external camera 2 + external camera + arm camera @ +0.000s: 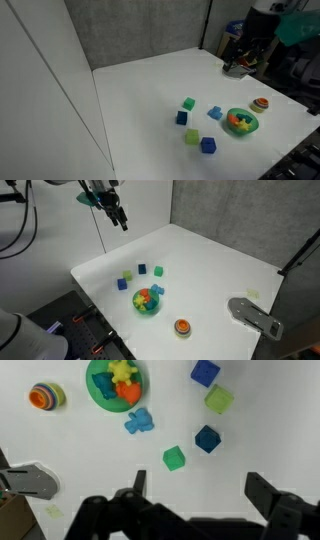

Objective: Pick up the bottommost blue block on the table and put it in the green bowl

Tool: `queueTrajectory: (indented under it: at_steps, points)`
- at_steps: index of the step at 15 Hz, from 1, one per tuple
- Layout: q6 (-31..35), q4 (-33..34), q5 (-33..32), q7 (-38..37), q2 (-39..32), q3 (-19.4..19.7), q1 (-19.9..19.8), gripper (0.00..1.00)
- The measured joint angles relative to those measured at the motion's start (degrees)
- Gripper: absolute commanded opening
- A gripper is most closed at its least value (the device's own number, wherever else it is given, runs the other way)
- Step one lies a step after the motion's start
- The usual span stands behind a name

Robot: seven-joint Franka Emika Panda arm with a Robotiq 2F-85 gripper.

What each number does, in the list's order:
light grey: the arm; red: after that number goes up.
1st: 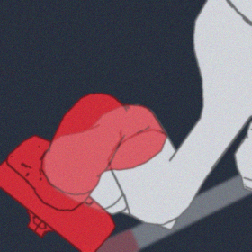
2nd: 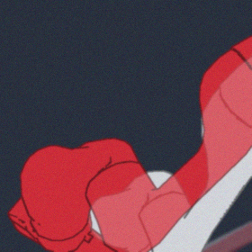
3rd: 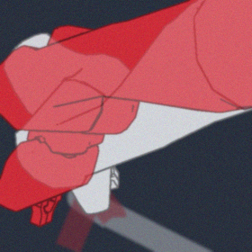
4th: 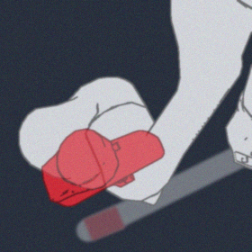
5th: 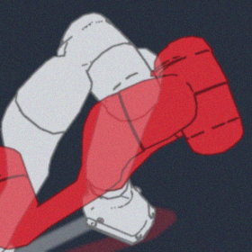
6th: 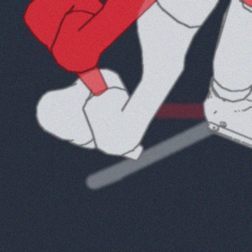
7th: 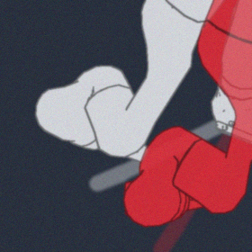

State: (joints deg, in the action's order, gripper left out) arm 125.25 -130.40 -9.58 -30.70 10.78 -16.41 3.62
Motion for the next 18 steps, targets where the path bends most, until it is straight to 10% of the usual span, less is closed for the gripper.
queueTrajectory:
  at_steps: [18]
  points:
    - [22.1, -3.1, 5.2, 4.4, -26.5, 7.0, 8.7, 1.00]
